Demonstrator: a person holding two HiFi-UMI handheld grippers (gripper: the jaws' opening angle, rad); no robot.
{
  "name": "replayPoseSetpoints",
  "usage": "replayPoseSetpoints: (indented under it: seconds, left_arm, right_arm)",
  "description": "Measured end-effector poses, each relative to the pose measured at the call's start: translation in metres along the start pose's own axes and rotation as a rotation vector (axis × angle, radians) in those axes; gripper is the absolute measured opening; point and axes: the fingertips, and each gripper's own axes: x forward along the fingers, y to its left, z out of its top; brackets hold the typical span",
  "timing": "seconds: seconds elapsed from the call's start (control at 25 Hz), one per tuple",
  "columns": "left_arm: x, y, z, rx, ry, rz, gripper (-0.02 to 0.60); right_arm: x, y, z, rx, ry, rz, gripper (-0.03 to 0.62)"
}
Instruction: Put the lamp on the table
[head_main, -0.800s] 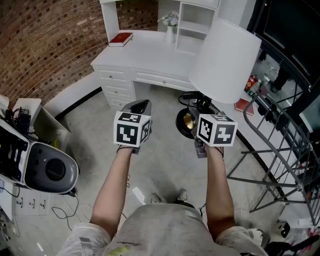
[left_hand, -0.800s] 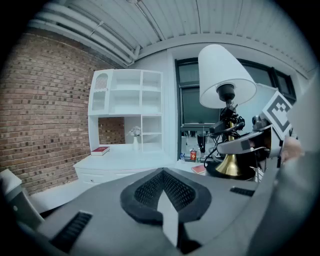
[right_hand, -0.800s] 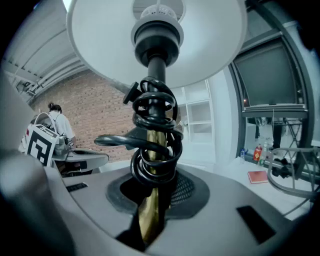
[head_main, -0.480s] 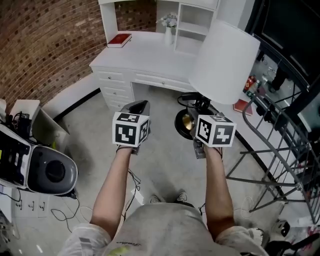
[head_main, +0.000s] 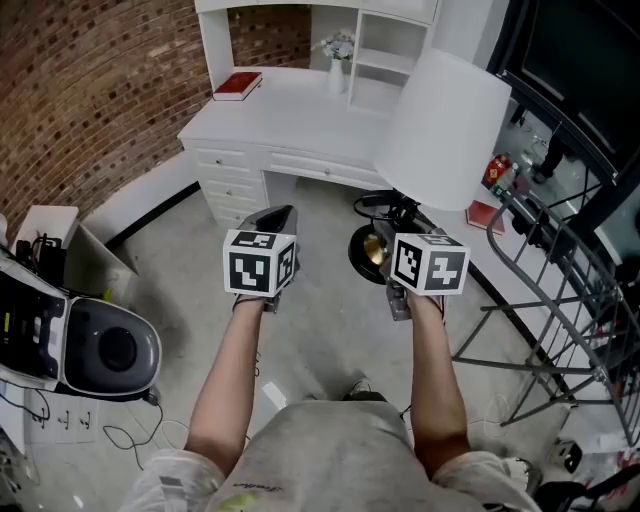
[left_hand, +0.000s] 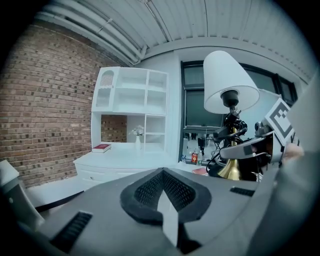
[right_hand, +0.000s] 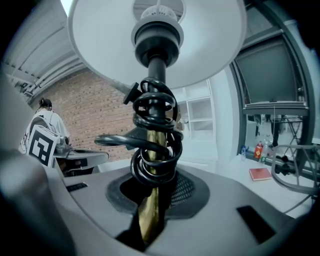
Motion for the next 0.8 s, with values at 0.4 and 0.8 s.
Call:
replayPoseSetpoints:
  seconds: [0.4,0.8]
  left_arm:
    - [0.021,0.01,0.011,0.031,-0.005,-0.013,-0.006]
    - [0.072,0.02,0.028,0.044,0.003,-0.002,-0.006]
  right_arm:
    - [0.024,-0.007,0.005,0.014,-0.009,-0.003,0.087]
    - [0.065,-0.042,0.022,0.023,-0.014,0.009,0.087]
